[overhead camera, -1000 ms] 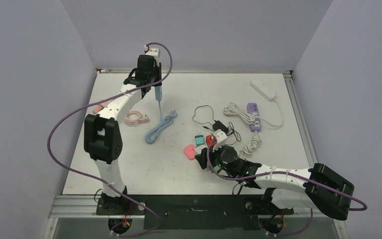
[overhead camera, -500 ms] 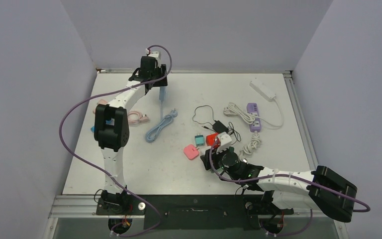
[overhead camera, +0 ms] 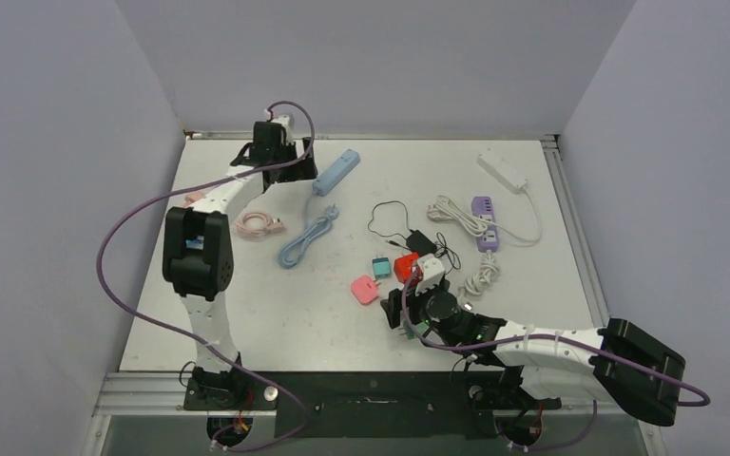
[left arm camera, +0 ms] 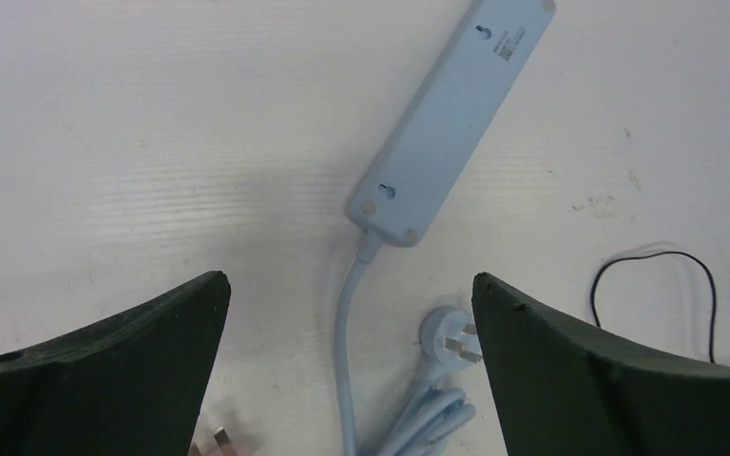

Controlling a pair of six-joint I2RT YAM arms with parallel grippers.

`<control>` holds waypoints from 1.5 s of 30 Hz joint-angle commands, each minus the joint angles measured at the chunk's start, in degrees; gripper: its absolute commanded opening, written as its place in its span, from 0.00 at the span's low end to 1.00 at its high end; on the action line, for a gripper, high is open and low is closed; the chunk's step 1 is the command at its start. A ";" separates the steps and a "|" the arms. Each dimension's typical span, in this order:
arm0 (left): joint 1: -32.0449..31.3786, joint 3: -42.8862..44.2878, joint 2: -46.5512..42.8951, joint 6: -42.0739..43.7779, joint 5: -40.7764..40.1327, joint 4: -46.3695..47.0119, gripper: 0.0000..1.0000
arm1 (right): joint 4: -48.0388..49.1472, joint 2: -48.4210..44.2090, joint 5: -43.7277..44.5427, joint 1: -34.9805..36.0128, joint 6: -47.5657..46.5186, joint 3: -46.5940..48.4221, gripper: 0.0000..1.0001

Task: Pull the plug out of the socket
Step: Place the socket at the center of the board.

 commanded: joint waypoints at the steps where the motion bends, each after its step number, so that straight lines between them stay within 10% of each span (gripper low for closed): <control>1: 1.20 -5.52 -12.96 -2.64 1.74 2.90 0.96 | 2.02 -0.41 0.49 0.22 -2.74 4.29 0.94; 13: 10.94 -38.80 -39.85 -12.06 1.76 9.18 0.96 | 6.98 7.04 -10.42 -10.64 -9.98 15.50 0.90; 22: 17.41 -43.11 -40.33 -13.17 -1.20 10.37 0.99 | 11.81 5.81 -9.90 -12.06 -8.18 9.84 0.90; 26: 19.80 -41.04 -34.99 -13.52 1.25 11.01 0.68 | 12.19 6.13 -9.95 -12.24 -7.83 9.49 0.90; 32: 20.72 -40.81 -31.93 -12.77 2.84 12.85 0.61 | 12.52 6.99 -10.48 -12.41 -7.50 9.58 0.90; 38: 20.71 -36.95 -26.85 -9.48 3.67 10.04 0.11 | 12.47 6.95 -10.87 -12.44 -7.34 9.64 0.90; 45: 12.92 -38.67 -30.28 -7.51 3.59 12.42 0.00 | 12.65 5.71 -9.20 -12.56 -7.57 8.73 0.90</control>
